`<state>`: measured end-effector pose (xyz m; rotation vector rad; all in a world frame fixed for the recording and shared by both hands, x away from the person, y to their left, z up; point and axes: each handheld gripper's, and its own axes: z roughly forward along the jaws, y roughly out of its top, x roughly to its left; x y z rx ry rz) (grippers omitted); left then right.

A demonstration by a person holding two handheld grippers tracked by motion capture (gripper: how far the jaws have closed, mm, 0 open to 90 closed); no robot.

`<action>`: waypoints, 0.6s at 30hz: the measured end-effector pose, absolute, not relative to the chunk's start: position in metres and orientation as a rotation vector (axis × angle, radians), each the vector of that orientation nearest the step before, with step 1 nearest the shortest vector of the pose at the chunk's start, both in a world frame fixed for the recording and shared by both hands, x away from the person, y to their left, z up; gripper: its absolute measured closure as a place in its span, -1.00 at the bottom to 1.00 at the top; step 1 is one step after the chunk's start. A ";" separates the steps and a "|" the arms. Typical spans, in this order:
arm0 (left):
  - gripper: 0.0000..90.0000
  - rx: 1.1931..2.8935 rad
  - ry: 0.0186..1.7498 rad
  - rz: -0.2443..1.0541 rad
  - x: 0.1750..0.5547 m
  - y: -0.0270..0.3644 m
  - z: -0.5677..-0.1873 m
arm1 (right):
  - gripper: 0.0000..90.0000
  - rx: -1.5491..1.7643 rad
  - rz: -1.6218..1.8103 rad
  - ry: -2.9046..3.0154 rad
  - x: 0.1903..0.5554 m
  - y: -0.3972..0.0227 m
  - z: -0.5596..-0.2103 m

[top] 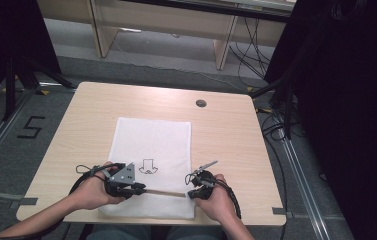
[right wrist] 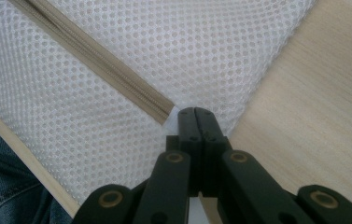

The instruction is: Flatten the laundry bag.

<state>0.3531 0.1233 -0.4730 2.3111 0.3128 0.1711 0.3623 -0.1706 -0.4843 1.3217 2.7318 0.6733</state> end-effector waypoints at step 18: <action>0.82 2.297 0.342 0.158 0.352 0.131 -0.474 | 1.00 1.327 0.673 2.732 0.362 -0.171 -0.484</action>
